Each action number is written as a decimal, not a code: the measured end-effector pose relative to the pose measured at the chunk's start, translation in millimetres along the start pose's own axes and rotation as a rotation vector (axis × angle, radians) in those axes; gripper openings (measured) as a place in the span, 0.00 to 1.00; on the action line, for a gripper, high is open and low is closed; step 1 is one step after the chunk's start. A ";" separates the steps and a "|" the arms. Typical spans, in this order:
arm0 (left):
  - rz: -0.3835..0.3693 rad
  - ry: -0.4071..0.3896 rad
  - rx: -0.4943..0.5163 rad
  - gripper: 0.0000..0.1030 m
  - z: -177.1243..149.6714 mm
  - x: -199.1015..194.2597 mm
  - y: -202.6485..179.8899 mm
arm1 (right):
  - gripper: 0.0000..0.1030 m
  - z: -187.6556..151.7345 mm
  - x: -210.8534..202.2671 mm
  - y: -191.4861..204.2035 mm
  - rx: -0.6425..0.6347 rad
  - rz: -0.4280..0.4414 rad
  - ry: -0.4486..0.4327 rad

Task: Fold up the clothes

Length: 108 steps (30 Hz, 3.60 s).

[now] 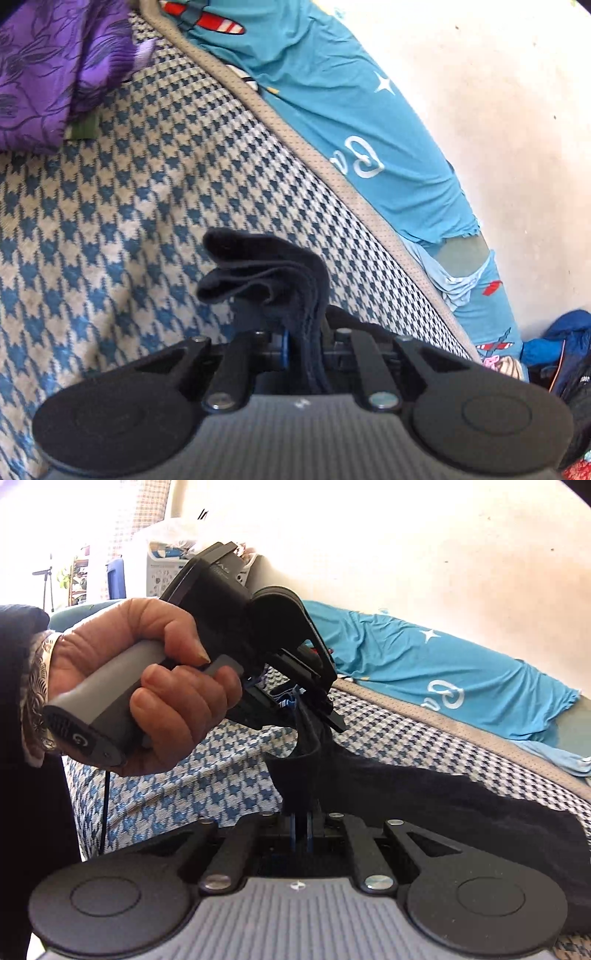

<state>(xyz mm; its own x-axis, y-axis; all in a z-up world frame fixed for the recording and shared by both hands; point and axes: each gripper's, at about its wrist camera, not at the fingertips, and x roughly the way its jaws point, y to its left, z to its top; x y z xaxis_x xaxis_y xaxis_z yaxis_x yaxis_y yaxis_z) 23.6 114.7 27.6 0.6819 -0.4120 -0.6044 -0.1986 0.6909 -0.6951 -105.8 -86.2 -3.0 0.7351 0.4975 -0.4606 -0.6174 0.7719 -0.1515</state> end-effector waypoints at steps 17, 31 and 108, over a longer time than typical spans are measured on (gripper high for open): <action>-0.004 0.064 0.187 0.10 -27.1 73.8 -132.5 | 0.06 -27.7 -52.5 -84.5 0.177 -0.243 -0.038; 0.000 0.165 0.302 0.10 -64.8 149.4 -207.9 | 0.06 -54.0 -73.4 -155.3 0.384 -0.430 0.003; 0.211 0.294 0.582 1.00 -104.6 125.4 -125.9 | 0.27 -42.6 -25.9 -282.5 0.573 -0.383 0.206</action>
<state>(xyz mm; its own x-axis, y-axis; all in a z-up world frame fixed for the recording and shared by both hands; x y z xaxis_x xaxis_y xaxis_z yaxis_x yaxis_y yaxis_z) 60.5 -86.2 -1.4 0.4343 -0.3212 -0.8415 0.1604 0.9469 -0.2787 37.6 -334.0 14.5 0.7677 0.1089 -0.6315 -0.0408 0.9918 0.1214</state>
